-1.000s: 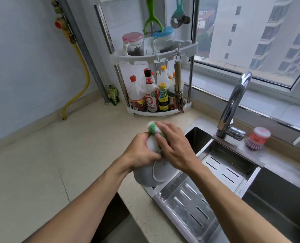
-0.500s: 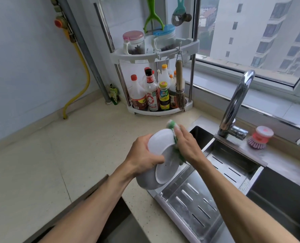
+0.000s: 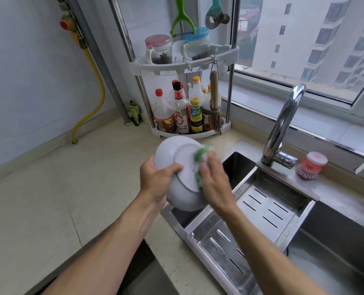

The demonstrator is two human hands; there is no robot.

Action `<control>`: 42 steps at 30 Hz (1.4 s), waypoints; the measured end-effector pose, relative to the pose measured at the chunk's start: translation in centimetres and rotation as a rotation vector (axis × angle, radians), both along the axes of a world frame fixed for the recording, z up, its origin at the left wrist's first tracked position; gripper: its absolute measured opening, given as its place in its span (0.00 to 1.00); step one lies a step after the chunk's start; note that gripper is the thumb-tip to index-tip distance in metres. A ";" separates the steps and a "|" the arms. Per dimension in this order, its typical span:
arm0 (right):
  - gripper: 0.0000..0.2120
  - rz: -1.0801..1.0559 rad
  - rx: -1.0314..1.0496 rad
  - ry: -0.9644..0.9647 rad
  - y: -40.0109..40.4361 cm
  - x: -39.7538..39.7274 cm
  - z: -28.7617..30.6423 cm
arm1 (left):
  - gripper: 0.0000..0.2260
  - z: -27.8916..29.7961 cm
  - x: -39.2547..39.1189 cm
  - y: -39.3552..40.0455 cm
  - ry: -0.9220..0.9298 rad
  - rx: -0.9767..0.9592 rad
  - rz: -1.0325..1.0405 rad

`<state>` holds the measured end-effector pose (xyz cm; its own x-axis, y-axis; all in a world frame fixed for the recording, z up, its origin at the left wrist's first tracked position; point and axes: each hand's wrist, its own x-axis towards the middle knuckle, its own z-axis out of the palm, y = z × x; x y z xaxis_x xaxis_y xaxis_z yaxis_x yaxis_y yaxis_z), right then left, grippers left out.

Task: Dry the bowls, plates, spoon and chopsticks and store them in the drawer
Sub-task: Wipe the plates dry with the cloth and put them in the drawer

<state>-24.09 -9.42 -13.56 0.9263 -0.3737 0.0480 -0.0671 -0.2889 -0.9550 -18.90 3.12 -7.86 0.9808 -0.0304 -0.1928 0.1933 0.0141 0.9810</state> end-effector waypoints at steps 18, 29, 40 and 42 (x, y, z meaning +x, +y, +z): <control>0.25 0.263 -0.208 -0.017 -0.3 0.1 1.8 | 0.19 0.4 0.2 -0.9 0.102 -0.044 0.075; 0.18 -0.027 0.201 0.035 -5.1 2.9 1.5 | 0.22 1.8 -0.7 0.0 0.033 0.114 -0.334; 0.28 -0.129 0.216 -0.034 5.1 0.2 0.6 | 0.24 2.0 0.4 -3.1 0.173 -0.212 0.435; 0.28 -0.186 0.213 -0.056 7.1 -0.5 1.0 | 0.23 1.8 0.7 -2.9 0.201 -0.221 0.467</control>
